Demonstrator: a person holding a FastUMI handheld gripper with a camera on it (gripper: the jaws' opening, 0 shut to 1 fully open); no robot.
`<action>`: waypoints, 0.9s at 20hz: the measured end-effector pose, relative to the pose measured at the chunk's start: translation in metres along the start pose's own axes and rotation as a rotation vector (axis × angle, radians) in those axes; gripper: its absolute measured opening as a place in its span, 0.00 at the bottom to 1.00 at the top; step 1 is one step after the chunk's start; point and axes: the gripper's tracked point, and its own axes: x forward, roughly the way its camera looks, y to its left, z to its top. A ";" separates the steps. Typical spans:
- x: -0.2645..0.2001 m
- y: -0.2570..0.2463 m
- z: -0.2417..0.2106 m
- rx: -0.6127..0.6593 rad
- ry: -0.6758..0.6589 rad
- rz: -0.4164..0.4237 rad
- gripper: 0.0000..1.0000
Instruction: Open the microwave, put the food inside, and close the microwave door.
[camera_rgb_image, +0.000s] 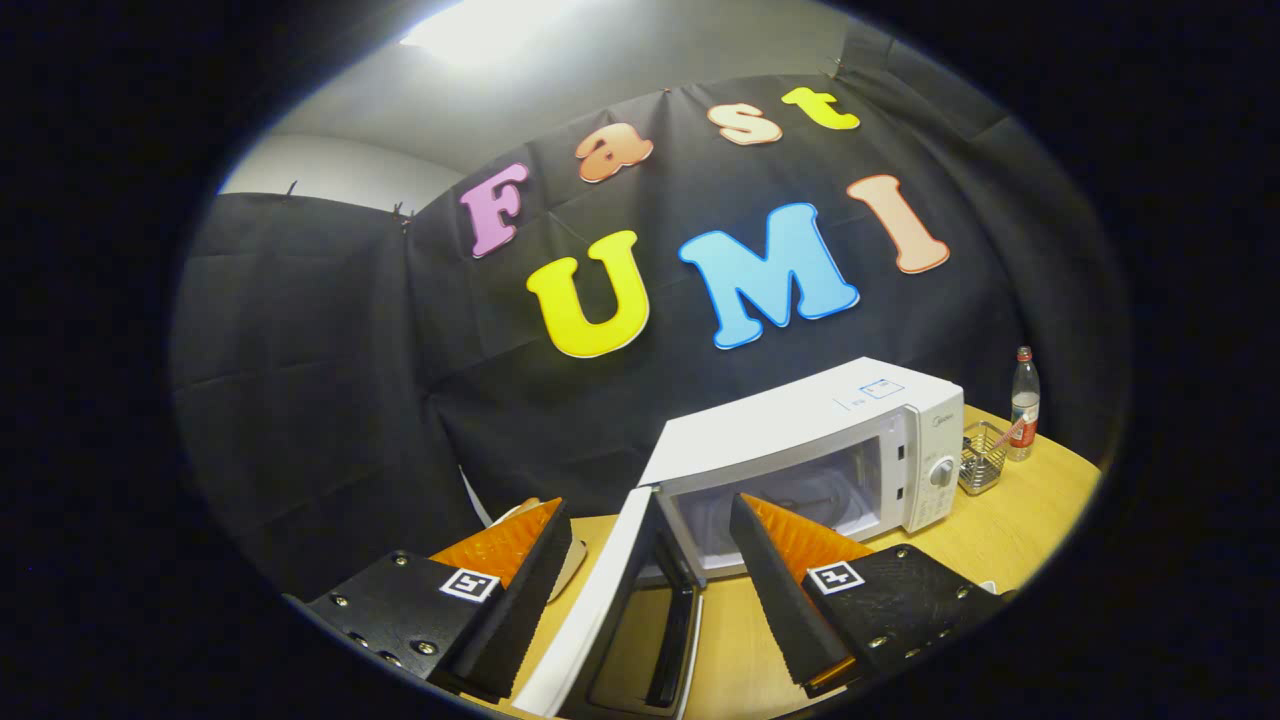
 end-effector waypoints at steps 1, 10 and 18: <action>-0.002 0.015 -0.004 -0.009 0.005 0.028 0.96; -0.033 0.131 -0.083 -0.094 0.121 0.269 0.90; -0.067 0.158 -0.182 -0.215 0.315 0.381 0.30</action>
